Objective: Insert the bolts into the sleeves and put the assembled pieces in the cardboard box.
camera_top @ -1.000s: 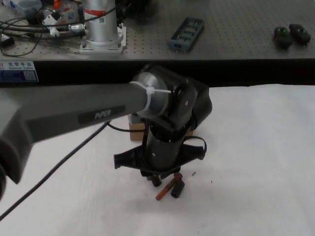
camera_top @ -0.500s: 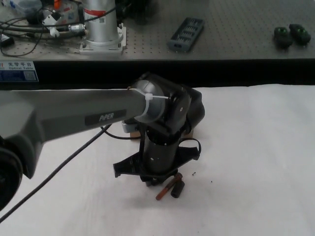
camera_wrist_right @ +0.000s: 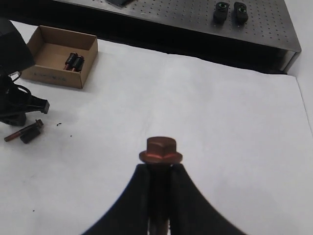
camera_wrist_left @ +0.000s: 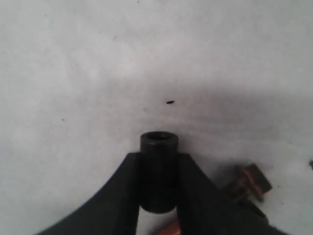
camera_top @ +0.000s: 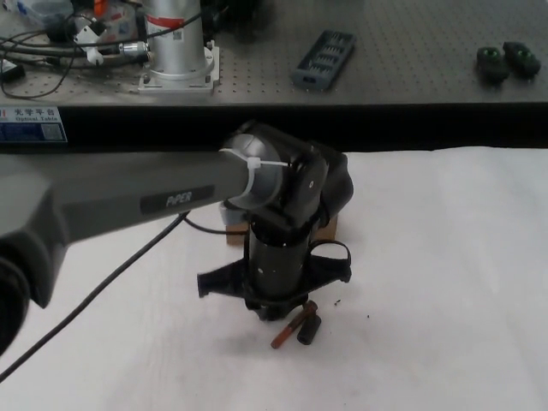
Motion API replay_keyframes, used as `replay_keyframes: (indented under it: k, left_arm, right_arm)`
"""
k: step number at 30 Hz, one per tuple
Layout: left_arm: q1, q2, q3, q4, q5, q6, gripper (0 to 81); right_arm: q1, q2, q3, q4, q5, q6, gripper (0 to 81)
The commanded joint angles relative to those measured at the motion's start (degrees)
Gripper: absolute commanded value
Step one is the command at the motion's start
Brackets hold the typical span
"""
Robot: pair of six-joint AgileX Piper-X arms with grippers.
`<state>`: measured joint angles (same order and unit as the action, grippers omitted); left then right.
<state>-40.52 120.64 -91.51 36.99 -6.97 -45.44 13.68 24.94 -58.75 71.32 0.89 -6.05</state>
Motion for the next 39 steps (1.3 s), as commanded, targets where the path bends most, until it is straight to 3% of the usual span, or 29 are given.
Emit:
replay_keyframes:
  k: [1,5,12,22,26,32,39]
  left_arm:
    - [0.26,-3.6,-0.36,0.75,-4.29,10.92,0.6]
    - [0.43,-8.63,1.69,-3.13,-5.98,18.2,0.6]
    - [0.58,-24.38,18.03,-21.77,-0.78,25.68,0.6]
    - [1.65,-48.65,48.21,-47.58,23.18,29.37,0.6]
    - [1.65,-55.83,56.37,-56.39,29.09,31.87,0.6]
    - [1.65,-65.31,65.02,-65.71,40.27,38.92,0.6]
    - [1.65,-71.16,69.39,-69.19,40.93,40.78,0.6]
  right_arm:
    - [-0.19,-0.43,0.04,-1.24,-5.46,1.82,3.7]
    - [-0.19,-0.31,3.26,-5.65,-13.95,3.99,3.7]
    - [-0.19,-0.03,12.2,-18.7,-19.79,6.98,3.7]
    - [-0.19,3.31,23.87,-53.51,-38.91,19.47,3.7]
    - [0.67,8.32,26.79,-66.53,-46.61,23.18,3.7]
    - [7.96,18.57,26.81,-80.95,-54.71,23.46,3.7]
    - [22.73,28.69,26.81,-95.93,-54.25,25.78,3.7]
